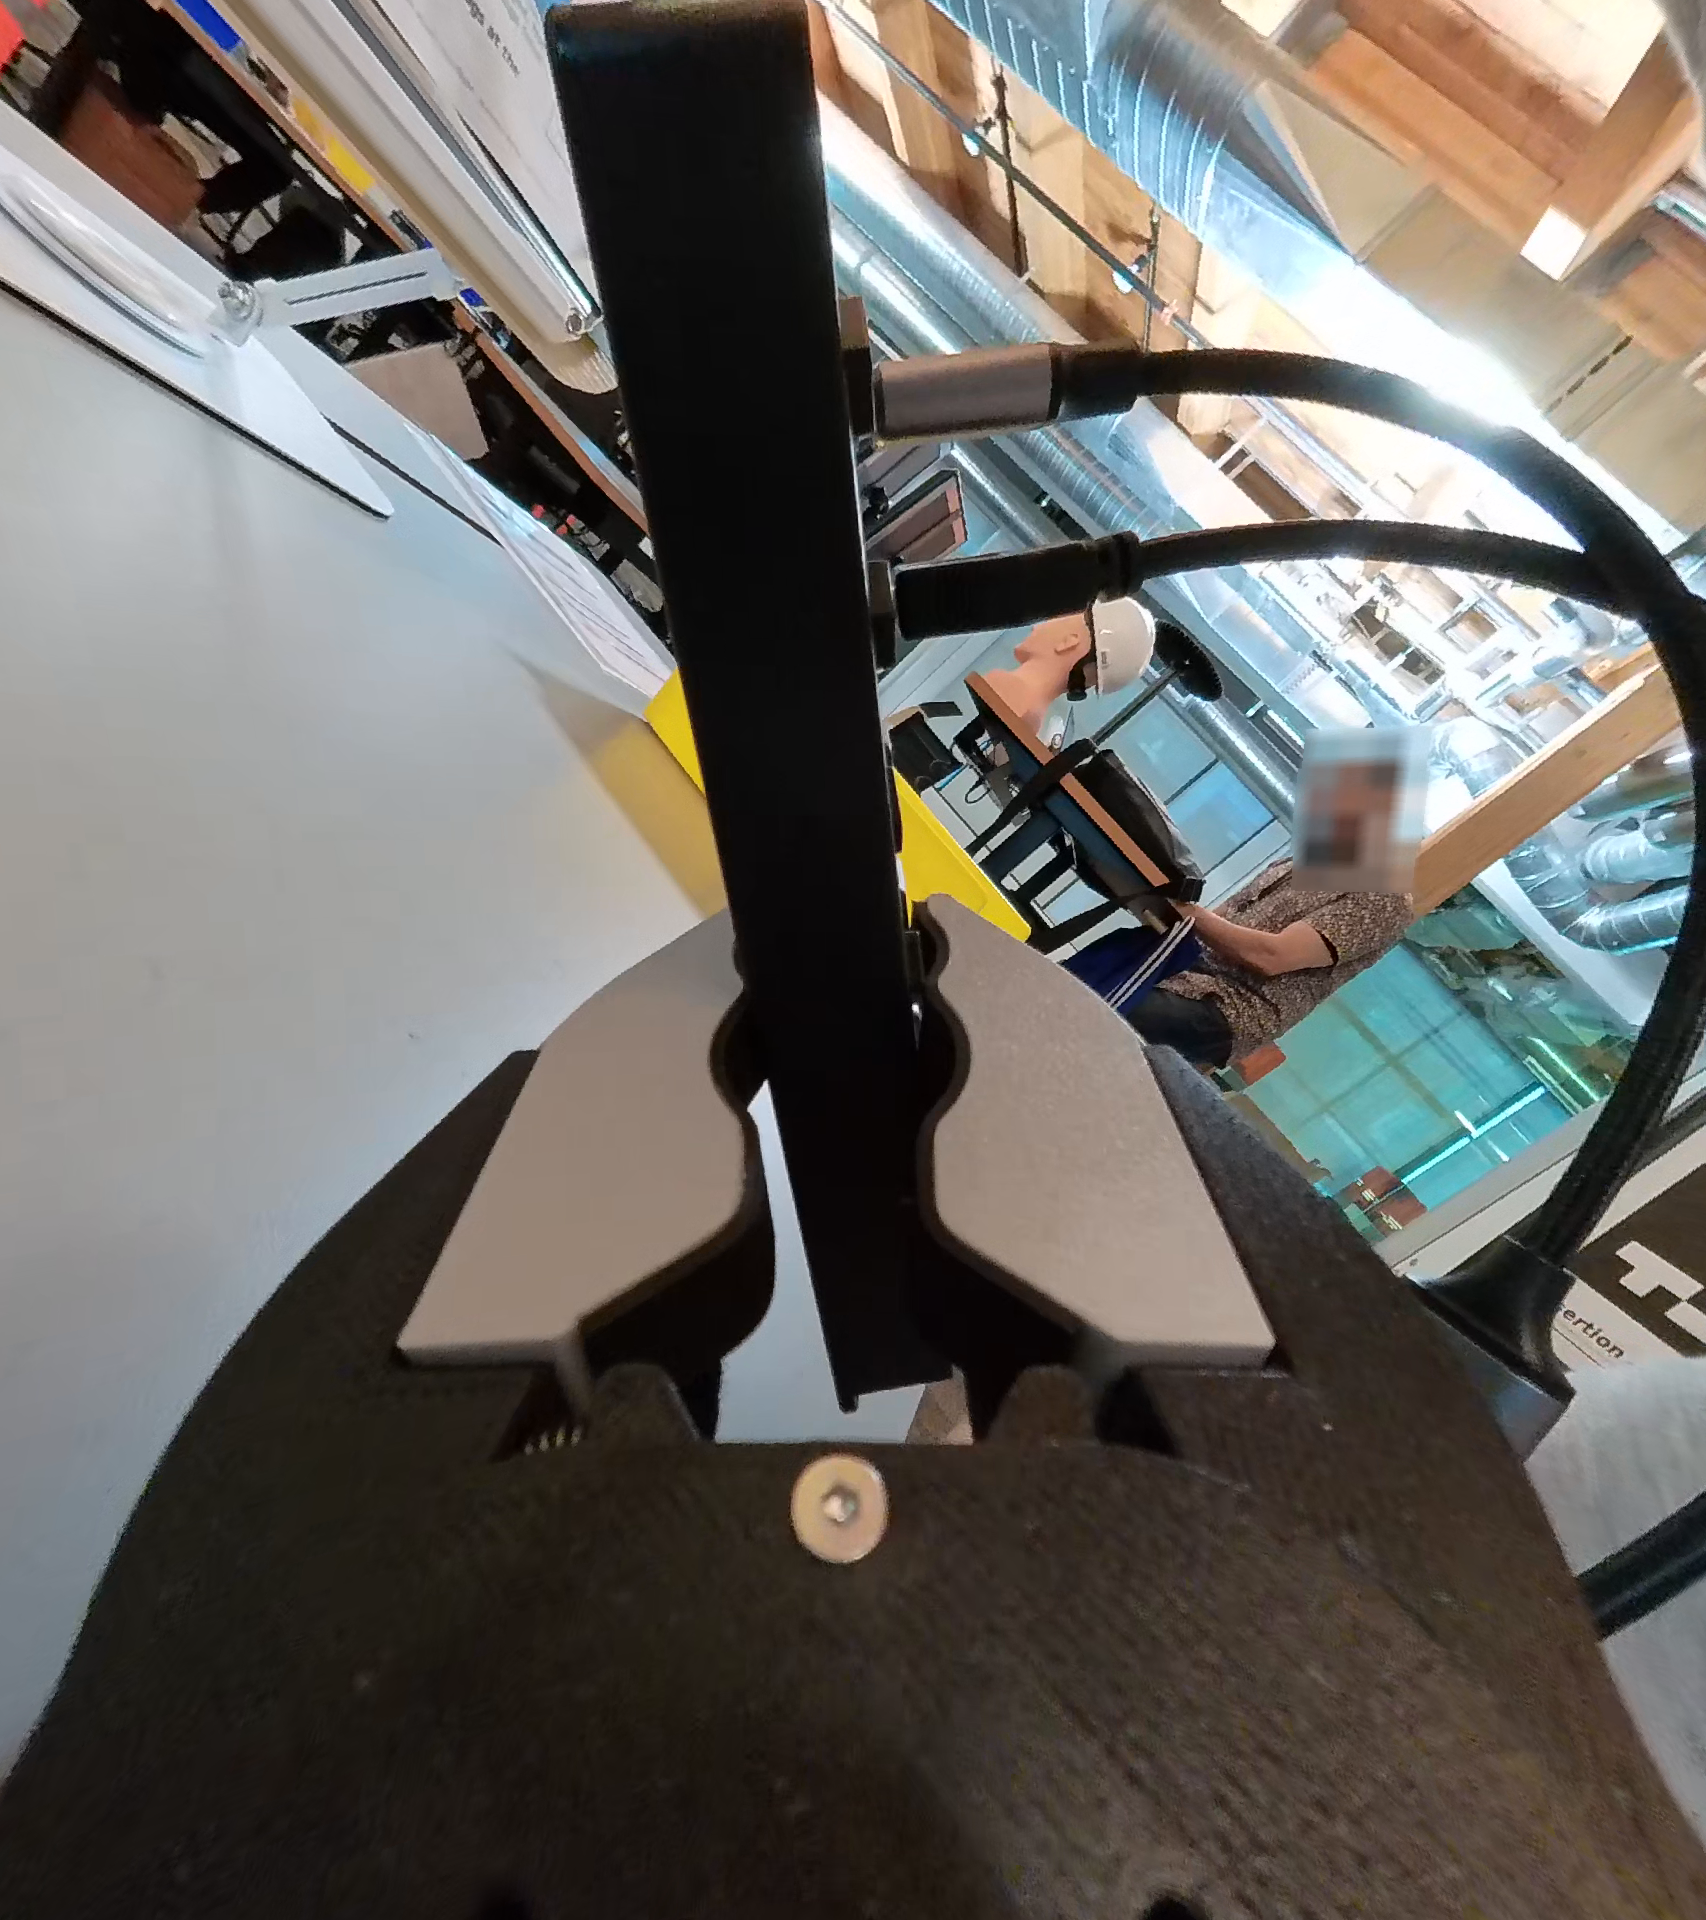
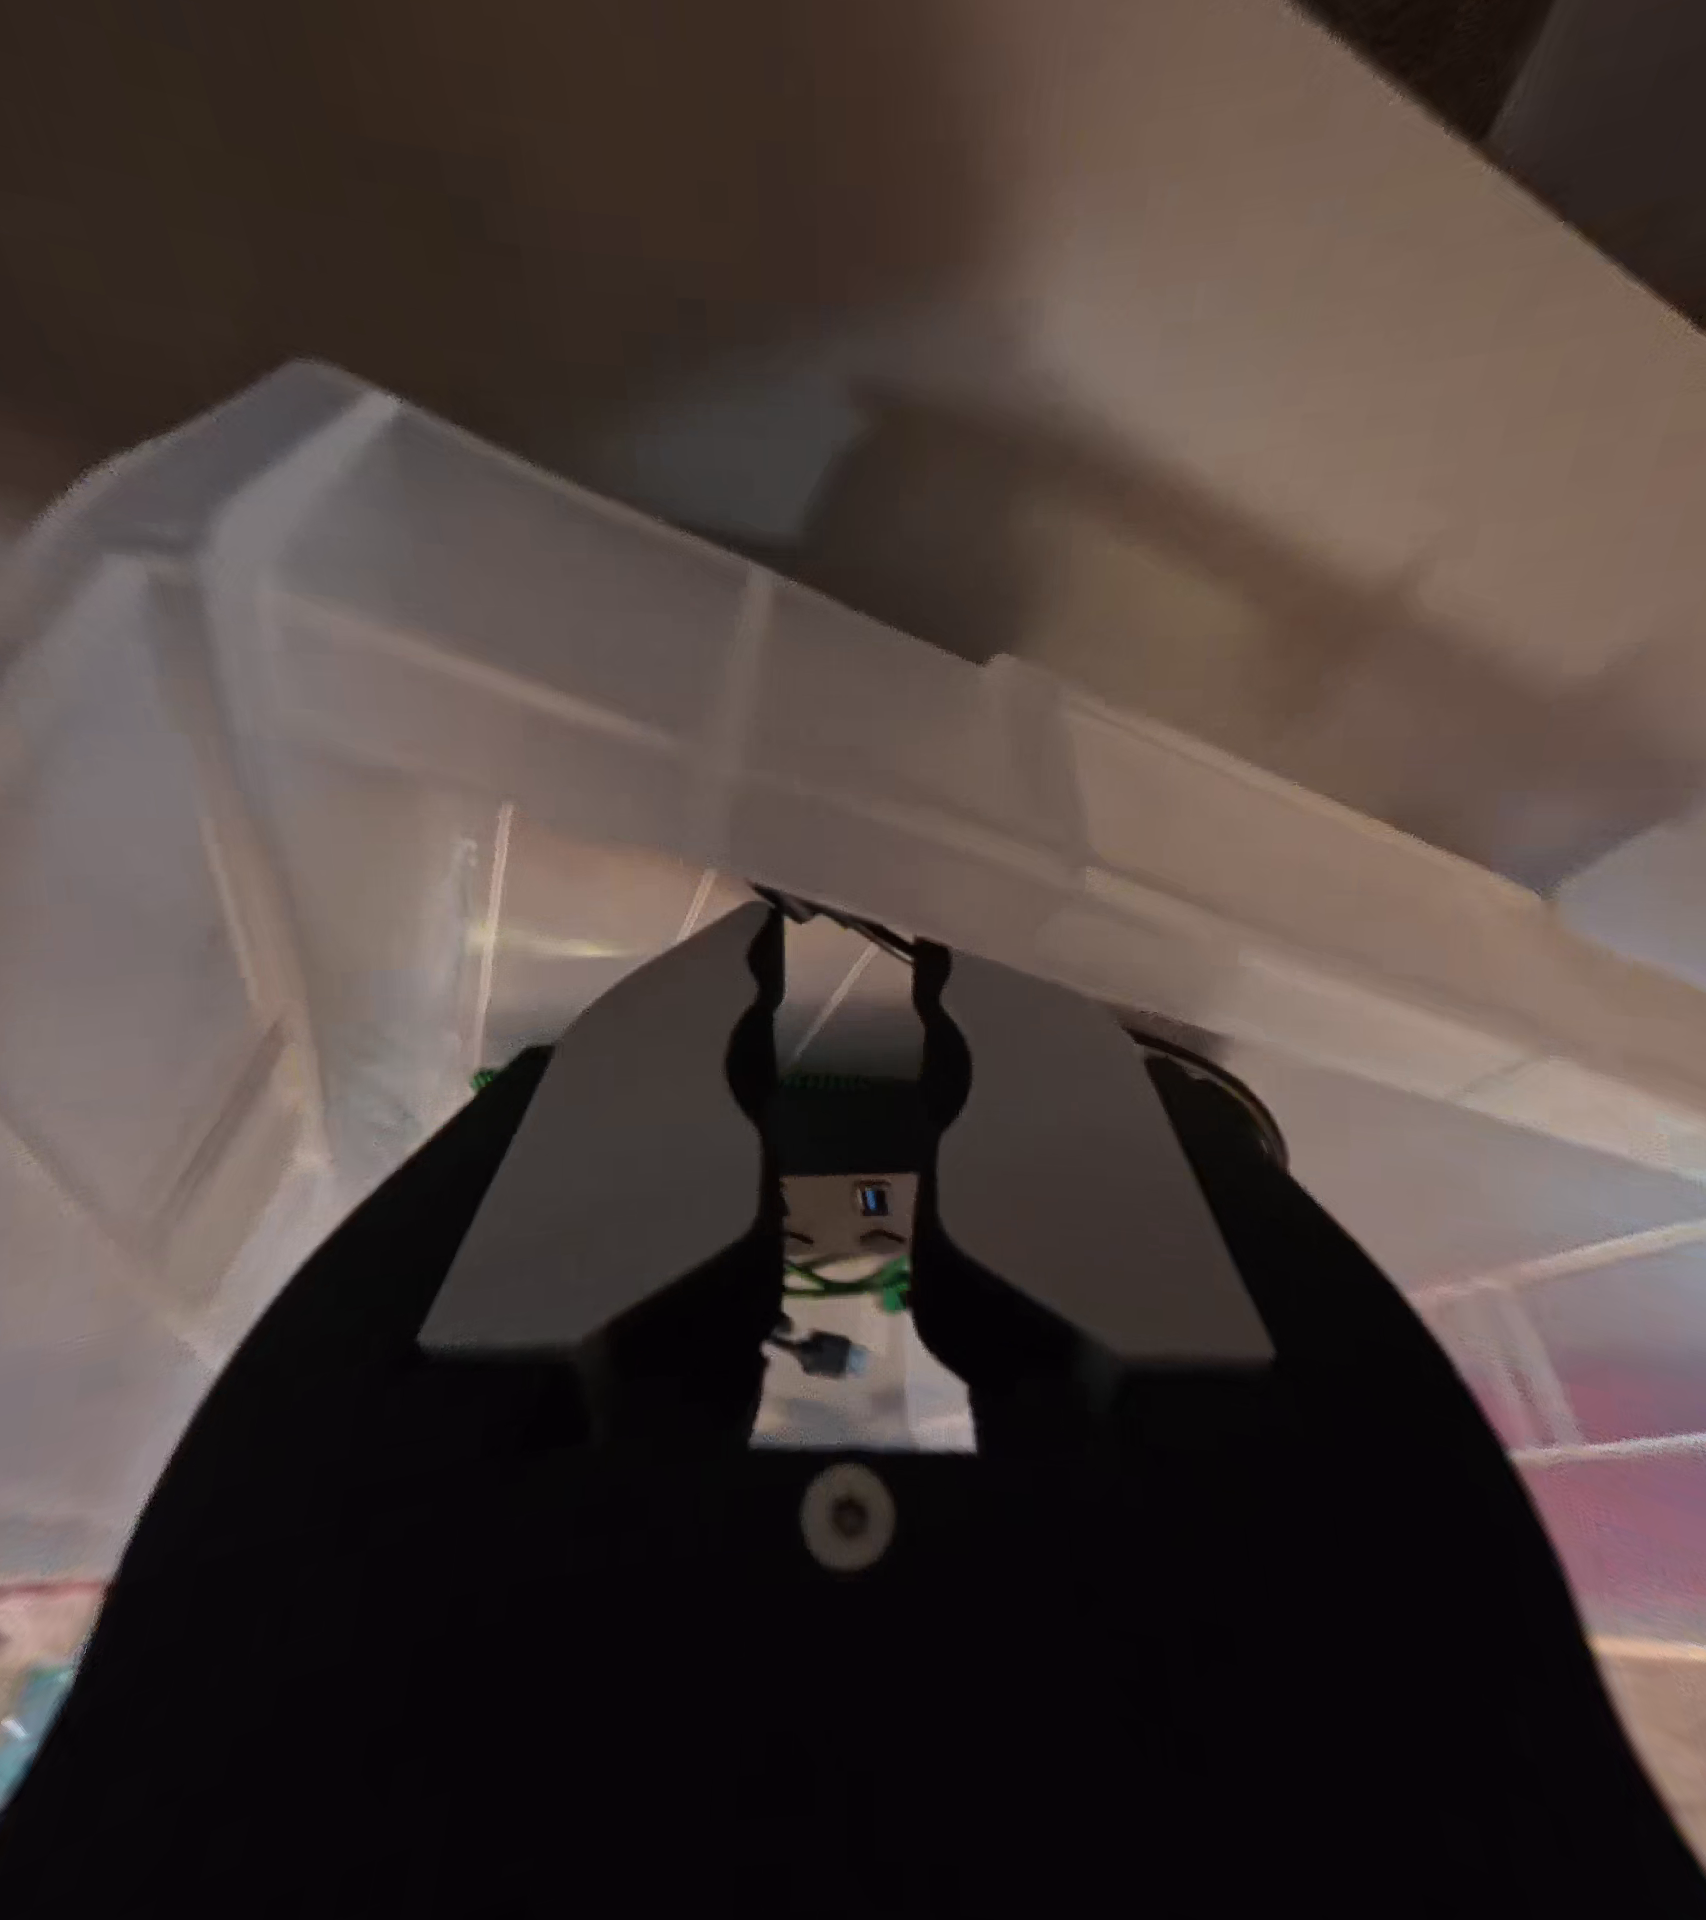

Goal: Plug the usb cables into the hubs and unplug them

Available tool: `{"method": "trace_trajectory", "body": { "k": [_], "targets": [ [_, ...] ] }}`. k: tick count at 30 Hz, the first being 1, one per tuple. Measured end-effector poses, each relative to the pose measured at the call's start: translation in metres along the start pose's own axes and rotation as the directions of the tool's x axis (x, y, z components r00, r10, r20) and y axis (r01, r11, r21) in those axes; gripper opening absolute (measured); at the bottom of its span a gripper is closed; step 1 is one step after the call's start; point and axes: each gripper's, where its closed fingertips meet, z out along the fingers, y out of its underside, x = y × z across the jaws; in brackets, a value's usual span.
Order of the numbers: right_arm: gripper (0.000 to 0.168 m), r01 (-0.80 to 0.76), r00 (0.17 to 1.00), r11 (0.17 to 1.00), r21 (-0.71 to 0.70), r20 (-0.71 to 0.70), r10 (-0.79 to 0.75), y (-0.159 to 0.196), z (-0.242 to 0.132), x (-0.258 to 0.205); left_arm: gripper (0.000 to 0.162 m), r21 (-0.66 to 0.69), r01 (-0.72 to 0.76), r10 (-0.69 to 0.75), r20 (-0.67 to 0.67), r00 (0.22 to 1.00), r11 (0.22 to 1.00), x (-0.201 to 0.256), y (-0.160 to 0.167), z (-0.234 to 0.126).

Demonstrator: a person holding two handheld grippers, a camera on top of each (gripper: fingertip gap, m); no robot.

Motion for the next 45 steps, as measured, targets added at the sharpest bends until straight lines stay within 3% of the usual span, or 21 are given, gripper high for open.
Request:
{"method": "trace_trajectory", "body": {
  "k": [4,7,9,13,18,23,26,29,32,36,40,45],
  "targets": [
    [0.007,-0.254,0.967,0.961,0.107,0.023,0.253,-0.004,-0.004,0.006,0.026,-0.005,-0.010,0.010,0.003,1.000,1.000,0.000,0.001,0.001],
    [0.005,-0.453,0.890,0.872,0.185,0.040,0.454,0.004,-0.015,0.013,0.026,-0.011,-0.017,0.017,0.004,1.000,1.000,0.000,0.002,0.002],
    [0.005,-0.587,0.804,0.763,0.270,0.084,0.589,0.008,-0.028,0.016,0.026,-0.012,-0.018,0.018,0.004,1.000,1.000,0.000,0.002,0.003],
    [0.005,-0.760,0.599,0.463,0.455,0.217,0.771,0.013,-0.066,0.024,0.026,-0.008,-0.019,0.019,0.005,1.000,1.000,0.000,0.002,0.003],
    [0.005,-0.764,0.475,0.268,0.588,0.230,0.849,0.026,-0.110,0.020,0.026,-0.002,-0.022,0.022,0.010,1.000,1.000,-0.001,0.001,0.003],
    [0.005,-0.702,0.432,0.263,0.662,0.102,0.896,0.033,-0.151,0.005,0.026,0.005,-0.033,0.033,0.018,0.999,0.999,-0.001,0.000,0.002],
    [0.005,-0.660,0.348,0.239,0.713,0.008,0.937,0.042,-0.187,-0.008,0.026,0.009,-0.048,0.048,0.027,0.998,0.999,-0.002,-0.002,0.001],
    [0.005,-0.606,0.190,0.216,0.766,-0.124,0.974,0.063,-0.238,-0.031,0.026,0.022,-0.048,0.047,0.037,0.998,0.999,-0.004,-0.005,-0.001],
    [0.005,-0.547,-0.034,0.186,0.816,-0.244,0.969,0.079,-0.293,-0.073,0.026,0.037,-0.042,0.041,0.047,0.998,0.998,-0.007,-0.008,-0.003],
    [0.005,-0.499,-0.299,0.146,0.854,-0.328,0.896,0.071,-0.342,-0.147,0.026,0.055,-0.041,0.037,0.065,0.997,0.998,-0.009,-0.011,-0.005],
    [0.005,-0.482,-0.513,0.062,0.874,-0.339,0.788,0.048,-0.357,-0.219,0.026,0.061,-0.068,0.062,0.097,0.993,0.996,-0.012,-0.014,-0.002],
    [0.005,-0.493,-0.700,-0.106,0.864,-0.321,0.638,0.015,-0.320,-0.290,0.026,0.082,-0.117,0.107,0.119,0.987,0.990,-0.012,-0.024,0.007]
  ]
}}
